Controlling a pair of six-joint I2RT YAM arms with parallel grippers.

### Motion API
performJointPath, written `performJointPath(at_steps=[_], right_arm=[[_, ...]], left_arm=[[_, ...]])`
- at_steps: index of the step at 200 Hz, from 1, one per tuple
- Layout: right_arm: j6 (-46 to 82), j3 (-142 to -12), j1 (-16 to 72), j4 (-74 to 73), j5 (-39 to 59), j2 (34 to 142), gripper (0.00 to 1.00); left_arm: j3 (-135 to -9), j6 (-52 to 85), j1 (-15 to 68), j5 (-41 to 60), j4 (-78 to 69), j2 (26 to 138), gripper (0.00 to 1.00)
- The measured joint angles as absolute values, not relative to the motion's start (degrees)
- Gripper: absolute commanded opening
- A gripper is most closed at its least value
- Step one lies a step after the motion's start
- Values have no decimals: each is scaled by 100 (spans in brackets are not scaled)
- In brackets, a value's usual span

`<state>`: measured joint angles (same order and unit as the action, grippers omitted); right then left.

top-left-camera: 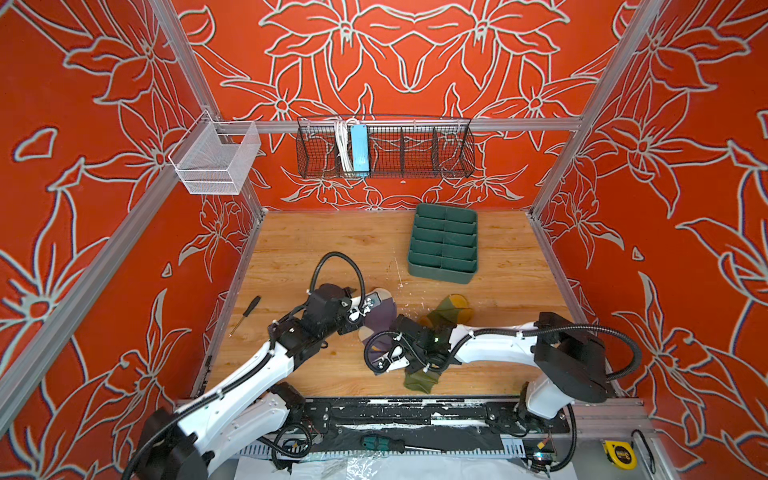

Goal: Roll the socks

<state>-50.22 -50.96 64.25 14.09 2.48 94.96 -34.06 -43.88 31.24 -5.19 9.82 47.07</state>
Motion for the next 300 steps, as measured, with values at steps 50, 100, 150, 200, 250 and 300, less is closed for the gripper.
performJointPath(at_steps=[50,100,150,200,250,300], right_arm=[[-4584,-6195,6112,2720,941,10138,0],[-4204,-7693,5527,4145,2093,11198,0],[-3990,-8560,5172,5004,2902,11920,0],[-3822,-8757,5068,5229,3157,12114,0],[-3778,-8742,5046,5210,3260,12119,0],[-3697,-8608,4974,5059,3420,12092,0]], left_arm=[[-4066,-4357,3111,-600,1664,2869,65],[-4488,-5124,3111,683,3479,2171,62],[-3658,-6040,3487,989,4283,2637,56],[-2447,-6298,5664,-338,3321,3789,50],[-2333,-5640,5848,-1066,1747,5774,42],[-2333,-4869,5852,-1295,786,6681,28]])
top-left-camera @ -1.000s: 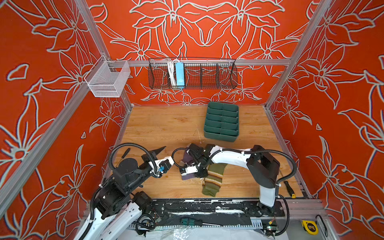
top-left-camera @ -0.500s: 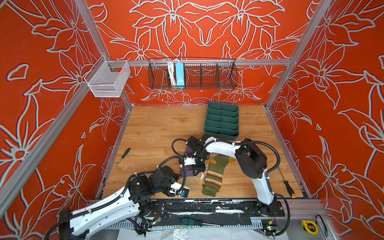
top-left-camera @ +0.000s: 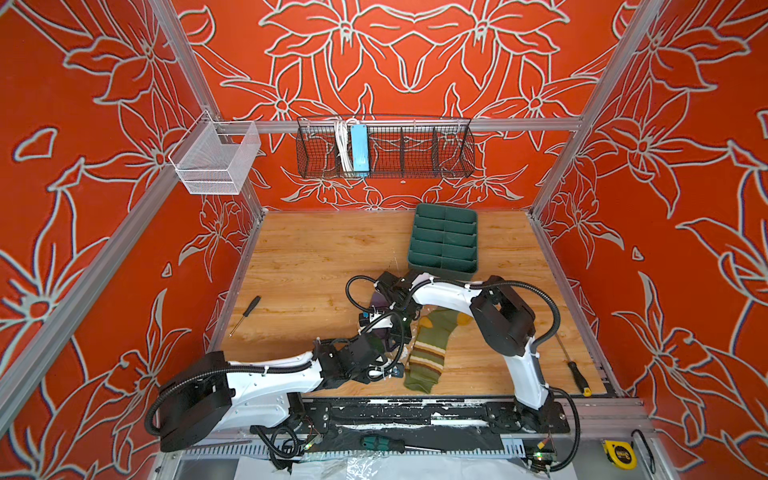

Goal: Roll the socks

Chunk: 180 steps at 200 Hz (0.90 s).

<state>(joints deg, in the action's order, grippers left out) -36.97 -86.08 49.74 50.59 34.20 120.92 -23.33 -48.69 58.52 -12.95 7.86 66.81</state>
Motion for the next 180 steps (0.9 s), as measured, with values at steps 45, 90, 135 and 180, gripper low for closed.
performJointPath(at_steps=[45,90,135,180], right_arm=[[-3450,-8215,4921,4617,3533,11852,0],[-3253,-7664,4910,3994,3494,11467,18],[-3081,-6654,4845,3280,3199,10532,38],[-3022,-6357,4755,2871,2969,10051,33]], left_arm=[[-2335,-4641,5852,-1396,447,6973,0],[-2418,-4619,5857,-1664,222,7282,0],[-2438,-4619,5857,-1728,222,7295,0],[-2418,-4617,5857,-1702,239,7247,0]])
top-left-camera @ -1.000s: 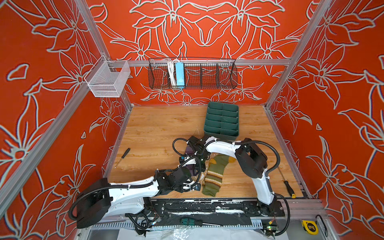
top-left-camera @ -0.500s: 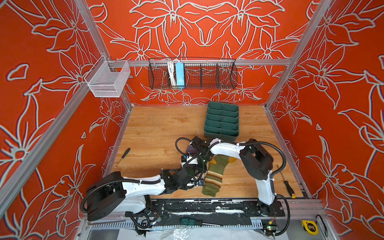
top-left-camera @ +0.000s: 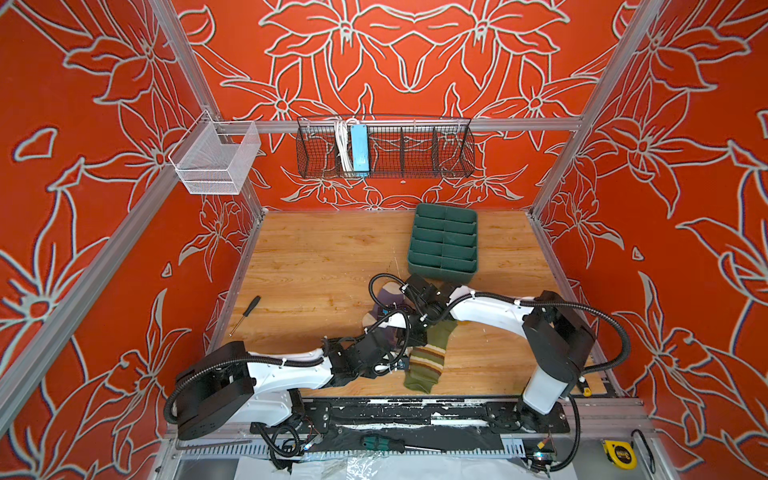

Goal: Roll the socks

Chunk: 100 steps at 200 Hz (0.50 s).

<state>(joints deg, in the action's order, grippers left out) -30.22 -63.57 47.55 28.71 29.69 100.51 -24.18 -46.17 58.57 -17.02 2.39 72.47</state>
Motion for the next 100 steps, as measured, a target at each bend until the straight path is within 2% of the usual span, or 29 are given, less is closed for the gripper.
performJointPath(at_steps=[46,67,100], right_arm=[[-2768,-6014,4678,2263,2405,9859,38],[-2547,-5304,4600,1636,1732,9085,38],[-2233,-4523,4532,429,211,7732,38]], left_arm=[[-2418,-4615,5841,-1573,349,7148,0],[-2456,-4569,5605,-1177,637,6963,0],[-2910,-4442,4753,-198,1343,6829,0]])
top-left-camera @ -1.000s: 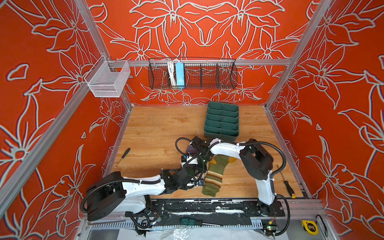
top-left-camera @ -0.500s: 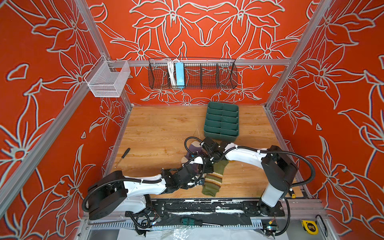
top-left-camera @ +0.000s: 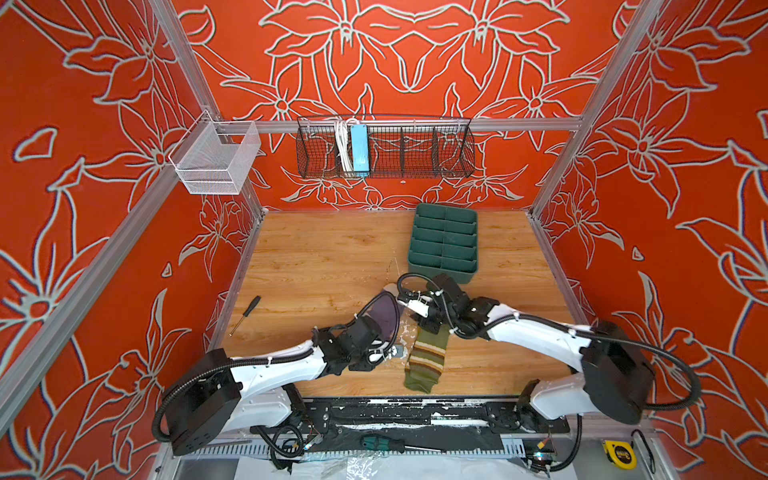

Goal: Roll the socks

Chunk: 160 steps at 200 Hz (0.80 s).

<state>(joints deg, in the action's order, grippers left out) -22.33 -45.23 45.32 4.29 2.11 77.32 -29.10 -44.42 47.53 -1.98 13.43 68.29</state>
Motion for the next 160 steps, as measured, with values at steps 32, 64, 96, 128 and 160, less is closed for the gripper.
performJointPath(at_steps=[32,64,96,128,160], right_arm=[[-2285,-4296,4512,-102,-152,6897,35],[-2696,-3754,4626,-510,-5,6265,36],[-3900,-3096,5513,-888,-276,6012,44],[-5041,-2788,6641,-1275,-873,6449,47],[-5843,-2580,7404,-1789,-1328,7094,53]], left_arm=[[-3382,-4410,4338,491,1822,7107,0],[-3734,-4370,4071,937,2139,7647,0],[-4010,-4335,3865,1214,2342,8023,0],[-4040,-4248,3708,1376,2397,8079,0],[-4073,-4195,3575,1487,2475,8088,0]])
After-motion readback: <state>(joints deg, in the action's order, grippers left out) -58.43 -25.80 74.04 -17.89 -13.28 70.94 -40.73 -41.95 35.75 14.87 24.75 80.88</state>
